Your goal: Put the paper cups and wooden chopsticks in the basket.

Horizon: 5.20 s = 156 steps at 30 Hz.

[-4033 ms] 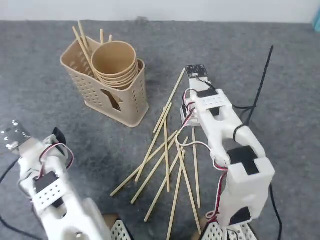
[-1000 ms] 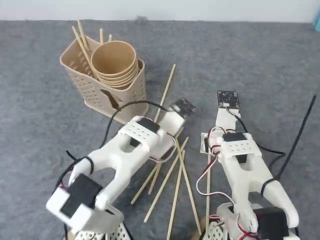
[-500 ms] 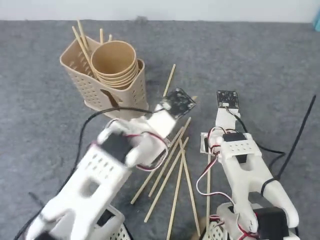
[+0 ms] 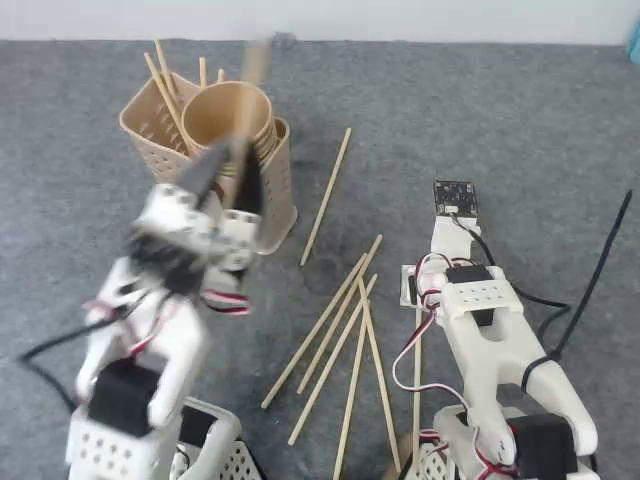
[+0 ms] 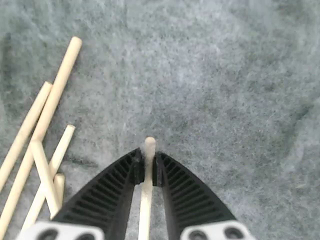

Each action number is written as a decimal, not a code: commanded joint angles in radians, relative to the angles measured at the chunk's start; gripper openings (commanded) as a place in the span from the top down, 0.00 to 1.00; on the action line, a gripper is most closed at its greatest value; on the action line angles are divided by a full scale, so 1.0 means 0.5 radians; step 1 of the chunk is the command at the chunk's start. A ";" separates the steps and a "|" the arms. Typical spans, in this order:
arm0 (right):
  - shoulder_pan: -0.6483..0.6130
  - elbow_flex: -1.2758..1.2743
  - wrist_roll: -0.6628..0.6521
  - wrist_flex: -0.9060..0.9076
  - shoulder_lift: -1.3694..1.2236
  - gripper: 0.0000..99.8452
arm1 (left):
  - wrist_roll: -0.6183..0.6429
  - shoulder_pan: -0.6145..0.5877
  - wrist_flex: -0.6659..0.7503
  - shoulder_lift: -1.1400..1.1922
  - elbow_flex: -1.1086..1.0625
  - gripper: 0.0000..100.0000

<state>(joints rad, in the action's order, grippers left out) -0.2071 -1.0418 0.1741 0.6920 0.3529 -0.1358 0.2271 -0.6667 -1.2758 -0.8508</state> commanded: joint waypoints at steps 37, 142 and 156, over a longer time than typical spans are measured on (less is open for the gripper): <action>0.017 0.018 -0.049 -0.029 0.063 0.99 | 0.491 -1.046 1.666 1.973 0.882 0.99; -1.198 4.404 -0.463 -1.324 -1.910 0.99 | 0.365 -1.860 0.611 0.690 -1.269 0.77; -1.094 5.383 -0.451 -0.115 -2.555 0.85 | 0.365 -1.860 0.611 0.690 -1.269 0.77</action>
<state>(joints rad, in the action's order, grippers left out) -0.7641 1.5497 -0.0407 0.5493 -0.9482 0.0545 -0.7089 -0.3598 -0.9091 -1.4891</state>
